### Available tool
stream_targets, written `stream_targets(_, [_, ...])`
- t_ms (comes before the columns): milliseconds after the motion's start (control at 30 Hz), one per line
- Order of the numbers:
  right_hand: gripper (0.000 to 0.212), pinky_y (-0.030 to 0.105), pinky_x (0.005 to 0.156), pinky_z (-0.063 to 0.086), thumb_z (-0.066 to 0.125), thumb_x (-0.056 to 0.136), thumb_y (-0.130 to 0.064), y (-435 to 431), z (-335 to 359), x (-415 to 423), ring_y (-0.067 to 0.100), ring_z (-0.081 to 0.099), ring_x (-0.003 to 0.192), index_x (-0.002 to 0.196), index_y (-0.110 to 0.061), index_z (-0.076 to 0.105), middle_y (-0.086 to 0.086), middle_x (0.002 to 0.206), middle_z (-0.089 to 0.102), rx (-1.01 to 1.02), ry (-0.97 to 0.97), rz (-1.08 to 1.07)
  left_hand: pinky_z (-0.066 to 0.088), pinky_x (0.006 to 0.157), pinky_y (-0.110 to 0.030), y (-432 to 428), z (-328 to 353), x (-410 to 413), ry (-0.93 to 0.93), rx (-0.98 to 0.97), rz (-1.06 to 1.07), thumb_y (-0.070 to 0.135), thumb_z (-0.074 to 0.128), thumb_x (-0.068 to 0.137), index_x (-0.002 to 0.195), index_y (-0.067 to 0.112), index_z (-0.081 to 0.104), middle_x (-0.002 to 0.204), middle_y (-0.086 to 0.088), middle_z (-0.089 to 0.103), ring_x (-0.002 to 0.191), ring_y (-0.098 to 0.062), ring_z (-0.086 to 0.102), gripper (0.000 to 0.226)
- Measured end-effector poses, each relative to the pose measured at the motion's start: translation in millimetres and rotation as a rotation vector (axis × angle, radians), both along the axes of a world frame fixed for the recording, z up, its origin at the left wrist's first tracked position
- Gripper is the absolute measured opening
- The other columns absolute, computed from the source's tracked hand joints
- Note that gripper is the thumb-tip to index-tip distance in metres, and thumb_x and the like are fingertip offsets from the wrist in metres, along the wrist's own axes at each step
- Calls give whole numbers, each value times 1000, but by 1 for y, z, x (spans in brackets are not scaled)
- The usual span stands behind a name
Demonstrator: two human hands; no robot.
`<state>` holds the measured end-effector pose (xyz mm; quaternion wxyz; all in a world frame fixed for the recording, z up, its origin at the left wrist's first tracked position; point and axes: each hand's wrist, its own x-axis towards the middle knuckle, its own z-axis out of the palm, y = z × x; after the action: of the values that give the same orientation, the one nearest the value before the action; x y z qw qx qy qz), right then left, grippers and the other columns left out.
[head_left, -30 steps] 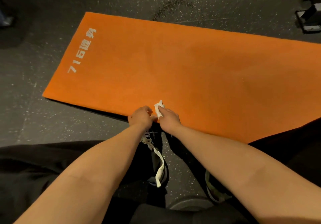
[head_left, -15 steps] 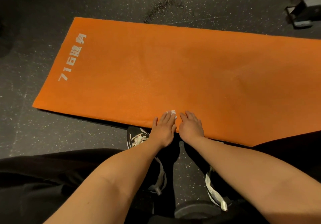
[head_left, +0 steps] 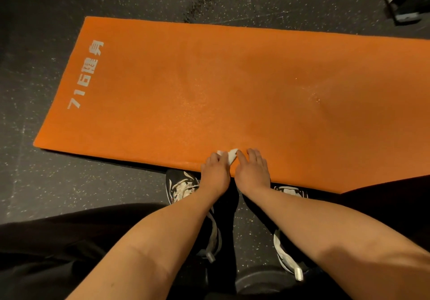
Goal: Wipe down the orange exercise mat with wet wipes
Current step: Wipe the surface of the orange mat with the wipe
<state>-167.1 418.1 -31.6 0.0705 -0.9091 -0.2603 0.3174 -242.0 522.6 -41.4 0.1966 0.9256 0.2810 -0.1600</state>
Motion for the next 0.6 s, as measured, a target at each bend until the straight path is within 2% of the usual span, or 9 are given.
stream_targets(67, [55,41,126,4,31,107,-26,-3,-2,-1,25,-2,156,160,-26,18,5,168,11,26,-11,-4,33,85,-40,0,1,2,-47,-32,-28,21,43,101,149,22,40,123,-10,51,112,-33,50,48])
stream_targets(167, [53,41,126,3,30,108,-28,-7,-5,0,23,-2,156,160,-25,20,4,169,13,49,-8,-4,32,82,-39,18,1,5,-141,-1,120,20,46,99,133,28,50,114,-5,58,105,-29,53,35])
stream_targets(267, [53,44,125,-1,27,108,-32,-6,-4,1,21,-2,156,161,-30,20,0,169,13,23,-23,-3,27,82,-39,41,0,5,-70,58,360,17,48,98,122,31,56,114,-6,57,109,-29,50,29])
stream_targets(333, [52,48,124,-2,27,108,-33,-6,-3,1,20,-1,156,160,-33,21,-2,169,14,-2,-36,-1,24,85,-39,39,0,4,-37,24,406,18,50,99,123,33,61,119,-7,56,115,-29,47,30])
stream_targets(500, [52,47,125,2,30,107,-34,-15,-3,1,18,3,156,159,-31,27,-6,167,18,48,-66,-46,24,90,-39,-17,3,4,-119,-28,164,27,47,100,143,25,52,125,-8,54,118,-28,45,43])
stream_targets(600, [50,44,125,4,34,107,-33,-22,-4,-2,20,9,155,157,-27,33,-1,166,23,75,-112,-97,23,89,-40,-21,6,3,-130,1,-1,27,46,100,141,27,53,121,-6,55,111,-29,46,41])
